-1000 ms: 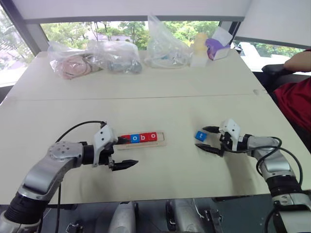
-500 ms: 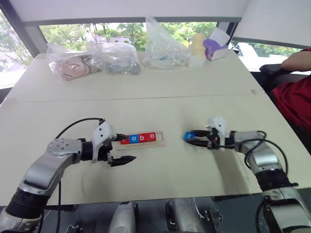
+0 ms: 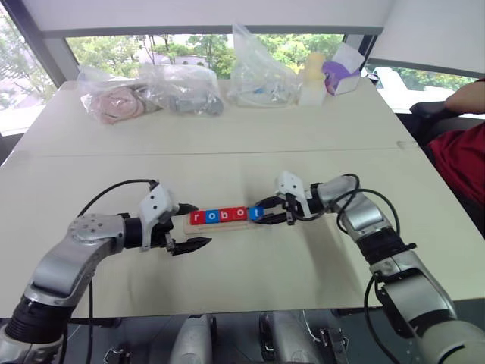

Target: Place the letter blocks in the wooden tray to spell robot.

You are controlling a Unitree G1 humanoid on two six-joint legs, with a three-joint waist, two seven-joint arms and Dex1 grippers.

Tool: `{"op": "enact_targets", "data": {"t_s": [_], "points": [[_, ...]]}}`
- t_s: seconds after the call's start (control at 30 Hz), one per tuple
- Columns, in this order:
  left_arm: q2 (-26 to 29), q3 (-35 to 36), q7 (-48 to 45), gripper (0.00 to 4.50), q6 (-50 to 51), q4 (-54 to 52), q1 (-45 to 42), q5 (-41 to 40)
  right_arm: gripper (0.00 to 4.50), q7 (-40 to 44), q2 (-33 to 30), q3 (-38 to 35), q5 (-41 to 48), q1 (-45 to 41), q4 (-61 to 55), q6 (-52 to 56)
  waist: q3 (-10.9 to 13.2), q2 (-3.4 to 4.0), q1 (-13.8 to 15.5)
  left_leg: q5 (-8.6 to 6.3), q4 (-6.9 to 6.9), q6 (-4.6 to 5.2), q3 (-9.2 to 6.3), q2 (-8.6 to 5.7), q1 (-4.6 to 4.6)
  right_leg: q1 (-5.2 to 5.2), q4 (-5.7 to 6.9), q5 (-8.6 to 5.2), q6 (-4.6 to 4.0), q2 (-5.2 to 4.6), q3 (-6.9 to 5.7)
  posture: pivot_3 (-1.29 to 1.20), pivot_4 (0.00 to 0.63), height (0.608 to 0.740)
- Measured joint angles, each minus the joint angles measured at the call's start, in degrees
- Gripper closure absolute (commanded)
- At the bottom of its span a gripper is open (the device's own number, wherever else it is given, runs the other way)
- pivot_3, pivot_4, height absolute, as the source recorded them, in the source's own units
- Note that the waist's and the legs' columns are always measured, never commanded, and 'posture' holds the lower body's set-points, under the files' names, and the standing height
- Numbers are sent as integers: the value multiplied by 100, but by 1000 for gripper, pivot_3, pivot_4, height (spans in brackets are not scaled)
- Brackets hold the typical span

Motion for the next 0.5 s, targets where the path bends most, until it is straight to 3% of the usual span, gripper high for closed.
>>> {"op": "enact_targets", "data": {"t_s": [0.5], "points": [[-75, 0, 98, 0, -4, -42, 56, 6, 3310, 27, 209, -15, -228, -233, 715, -406, 0, 1, -16, 0, -2, 0, -2, 1, 1, -1, 0, 0, -1, 0, 0, 0, 150, 740]]}}
